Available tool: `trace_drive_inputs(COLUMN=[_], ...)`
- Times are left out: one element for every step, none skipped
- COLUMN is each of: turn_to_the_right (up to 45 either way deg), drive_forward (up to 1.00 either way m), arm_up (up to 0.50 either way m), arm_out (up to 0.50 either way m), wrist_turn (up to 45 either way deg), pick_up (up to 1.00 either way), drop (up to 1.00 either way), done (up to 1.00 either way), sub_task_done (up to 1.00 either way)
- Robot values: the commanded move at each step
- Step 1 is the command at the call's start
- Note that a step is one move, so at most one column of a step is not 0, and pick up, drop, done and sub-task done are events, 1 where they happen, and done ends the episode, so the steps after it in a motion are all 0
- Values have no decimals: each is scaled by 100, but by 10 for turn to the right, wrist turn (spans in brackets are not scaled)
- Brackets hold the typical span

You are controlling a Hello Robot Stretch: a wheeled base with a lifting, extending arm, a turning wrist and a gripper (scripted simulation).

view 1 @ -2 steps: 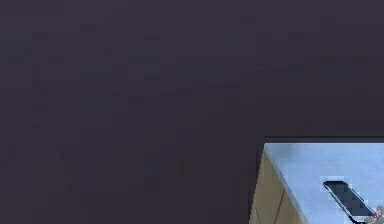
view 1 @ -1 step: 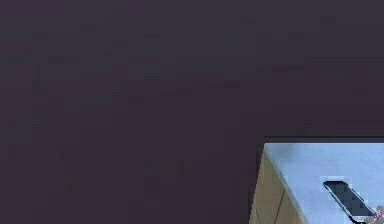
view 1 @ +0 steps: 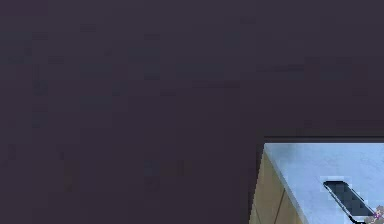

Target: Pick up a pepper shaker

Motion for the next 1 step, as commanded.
trace_drive_inputs(turn_to_the_right=[0], drive_forward=[0], arm_up=[0], arm_out=[0], wrist_turn=[0], pick_up=[100], drop=[0], done=[0], sub_task_done=[0])
